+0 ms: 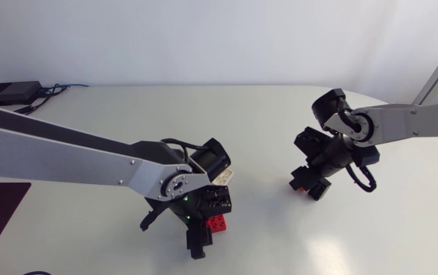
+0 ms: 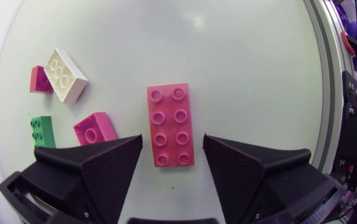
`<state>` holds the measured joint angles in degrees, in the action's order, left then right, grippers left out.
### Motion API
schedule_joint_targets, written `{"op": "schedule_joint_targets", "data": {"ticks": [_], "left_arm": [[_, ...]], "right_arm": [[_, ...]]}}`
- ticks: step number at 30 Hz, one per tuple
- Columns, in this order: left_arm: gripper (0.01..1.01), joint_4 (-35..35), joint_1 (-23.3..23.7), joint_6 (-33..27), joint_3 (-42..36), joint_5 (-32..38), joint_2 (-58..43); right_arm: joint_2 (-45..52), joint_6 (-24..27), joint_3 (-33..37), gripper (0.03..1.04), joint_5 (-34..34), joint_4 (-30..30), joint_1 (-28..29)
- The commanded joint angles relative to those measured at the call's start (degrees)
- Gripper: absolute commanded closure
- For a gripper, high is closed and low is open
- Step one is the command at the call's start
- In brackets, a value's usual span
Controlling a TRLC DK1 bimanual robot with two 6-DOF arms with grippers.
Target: Sort duplo bricks by size, large to the right and small to the left
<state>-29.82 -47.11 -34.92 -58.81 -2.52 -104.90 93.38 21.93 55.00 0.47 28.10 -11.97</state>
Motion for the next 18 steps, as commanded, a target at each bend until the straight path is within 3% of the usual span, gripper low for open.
{"op": "schedule_joint_targets", "data": {"ticks": [1,3,4,10,18], "left_arm": [[0.564,-0.7,-0.6,-0.8,0.7,0.4,-2.3],[0.738,-0.4,-0.5,-0.8,0.6,0.3,-3.1],[0.751,-0.3,-0.4,-0.8,0.5,0.2,-3.3],[0.770,1.2,-0.3,0.0,0.8,-2.0,-0.5],[0.770,3.5,0.0,3.2,-1.0,-5.1,7.2]], "right_arm": [[-1.3,0.9,-0.9,0.09,0.4,0.5,-0.4],[-3.2,1.0,-1.0,0.07,0.2,0.9,-0.4],[-4.4,0.8,-1.0,0.07,0.1,1.0,-0.4],[-11.3,-1.4,-1.0,0.07,-6.3,4.2,0.2],[-11.7,-3.4,2.4,0.07,-30.4,14.6,6.0]]}}
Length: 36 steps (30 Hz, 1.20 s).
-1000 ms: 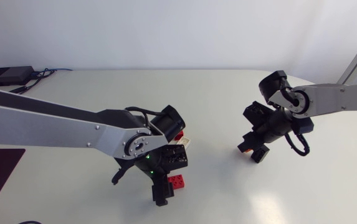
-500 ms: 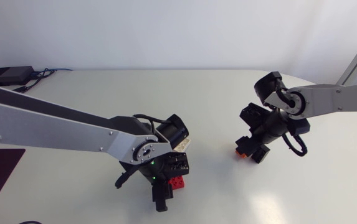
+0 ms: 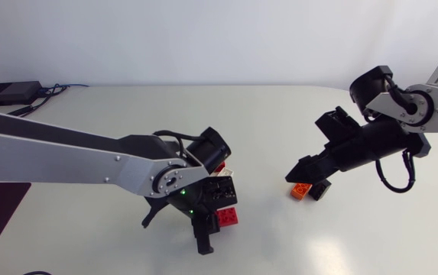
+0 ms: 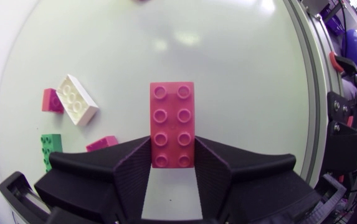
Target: Sort duplo bricks by size, large to the right and small to the left
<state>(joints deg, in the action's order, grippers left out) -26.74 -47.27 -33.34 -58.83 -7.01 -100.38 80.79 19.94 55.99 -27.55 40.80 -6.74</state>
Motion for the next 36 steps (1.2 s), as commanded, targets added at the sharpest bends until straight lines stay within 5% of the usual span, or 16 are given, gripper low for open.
{"op": "schedule_joint_targets", "data": {"ticks": [1,10,24,27,31,33,36], "left_arm": [[0.769,0.7,0.0,2.1,-1.5,-0.6,3.5],[0.769,5.2,-1.2,4.9,-3.0,-0.7,7.4],[0.769,10.9,-4.5,6.4,-3.1,-0.6,9.1],[0.769,11.7,-4.8,6.4,-3.1,-0.6,9.5],[0.748,12.3,-5.3,6.8,-3.0,0.2,9.5],[0.623,12.5,-5.2,7.2,-2.9,0.8,9.7],[0.121,12.5,-4.7,7.2,-2.0,0.9,10.2]], "right_arm": [[1.5,-1.5,1.7,0.07,-4.9,2.8,1.2],[6.6,-0.7,4.5,0.10,-19.8,9.7,0.9],[14.3,-0.9,9.6,0.23,-26.7,14.0,-5.2],[14.2,-1.7,9.6,0.38,-26.9,13.9,-7.1],[13.7,-3.2,9.0,0.83,-26.9,12.5,-8.5],[13.0,-3.9,8.3,0.84,-26.9,11.9,-8.6],[10.6,-6.7,6.3,0.86,-25.8,8.4,-8.6]]}}
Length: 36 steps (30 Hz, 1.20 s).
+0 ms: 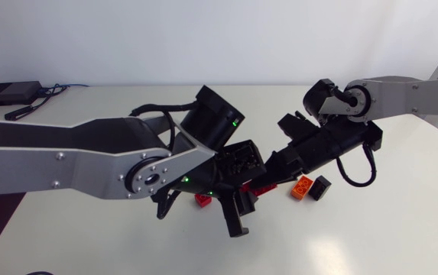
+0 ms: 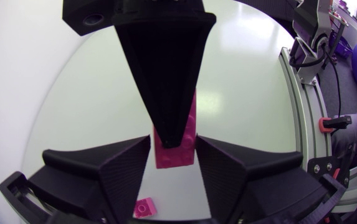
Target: Sort duplo bricks by size, large to the right and small to the left
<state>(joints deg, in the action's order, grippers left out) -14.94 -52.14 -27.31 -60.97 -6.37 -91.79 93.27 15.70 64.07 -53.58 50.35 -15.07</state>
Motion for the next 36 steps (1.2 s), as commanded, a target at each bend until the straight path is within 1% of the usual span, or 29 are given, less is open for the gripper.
{"op": "schedule_joint_targets", "data": {"ticks": [1,8,11,14,15,16,20,22,24,29,36], "left_arm": [[0.041,0.7,0.6,1.1,0.4,0.3,1.9],[0.041,0.5,6.0,0.9,0.6,0.3,1.7],[0.041,-1.7,8.1,0.9,-2.0,1.2,-2.4],[0.041,-3.2,9.6,0.5,-4.5,2.2,-7.4],[0.041,-3.2,9.6,0.2,-4.8,2.9,-8.4],[0.043,-3.0,9.6,0.2,-5.3,3.7,-9.9],[0.044,-3.2,9.6,0.2,-8.3,6.4,-15.8],[0.044,-3.2,9.9,0.2,-9.3,7.0,-17.6],[0.046,-3.1,10.0,0.2,-10.3,7.9,-19.5],[0.048,-3.3,10.7,0.0,-12.6,9.4,-23.0],[0.061,-5.8,12.1,0.2,-17.1,9.6,-26.2]], "right_arm": [[-2.2,-2.7,-2.1,0.86,0.4,-1.6,0.3],[-3.5,-0.1,-3.0,0.87,2.6,-1.2,6.9],[-3.4,1.9,-1.9,0.86,6.2,-0.8,10.0],[-2.8,3.7,-0.4,0.86,12.9,-1.4,11.1],[-2.8,4.0,-0.2,0.86,16.0,-2.4,11.1],[-3.1,3.8,-0.4,0.86,20.3,-5.2,10.9],[-1.6,3.9,-0.4,0.86,33.6,-12.0,9.5],[-0.5,4.4,0.1,0.86,37.1,-13.9,8.8],[1.0,4.7,0.1,0.86,42.4,-17.3,7.7],[7.1,5.9,1.8,0.85,49.1,-21.2,6.4],[11.0,7.9,3.3,0.85,54.5,-22.6,5.3]]}}
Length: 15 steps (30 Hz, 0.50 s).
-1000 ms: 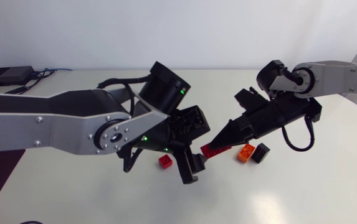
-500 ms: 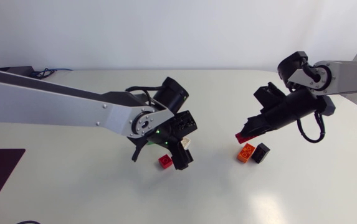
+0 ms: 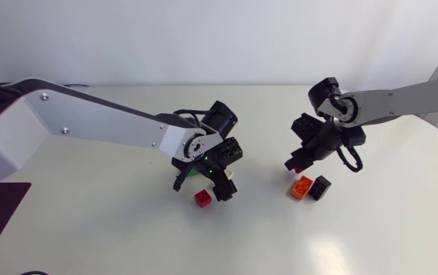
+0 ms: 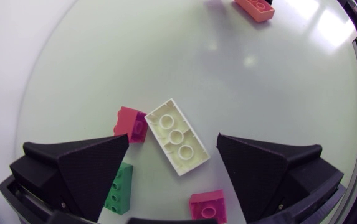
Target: Sort duplo bricks by size, large to the right and small to the left
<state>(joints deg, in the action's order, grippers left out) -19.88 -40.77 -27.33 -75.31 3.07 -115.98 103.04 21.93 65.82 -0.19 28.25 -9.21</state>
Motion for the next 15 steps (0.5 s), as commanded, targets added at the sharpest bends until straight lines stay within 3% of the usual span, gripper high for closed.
{"op": "schedule_joint_targets", "data": {"ticks": [1,7,11,15], "left_arm": [[0.070,-1.7,0.8,0.3,-3.7,0.2,-2.6],[0.120,-8.2,0.9,1.7,-8.1,-0.1,-4.7],[0.207,-13.3,0.9,3.6,-11.5,-0.7,-6.4],[0.213,-18.6,0.9,5.3,-15.0,-1.6,-8.3]], "right_arm": [[1.3,1.6,1.6,0.85,1.8,-0.6,-0.8],[1.0,1.7,1.3,0.84,3.3,-0.7,-1.2],[0.8,1.2,0.8,0.83,3.3,-0.7,-1.1],[-0.1,1.0,-0.8,0.83,3.3,-1.4,-1.2]]}}
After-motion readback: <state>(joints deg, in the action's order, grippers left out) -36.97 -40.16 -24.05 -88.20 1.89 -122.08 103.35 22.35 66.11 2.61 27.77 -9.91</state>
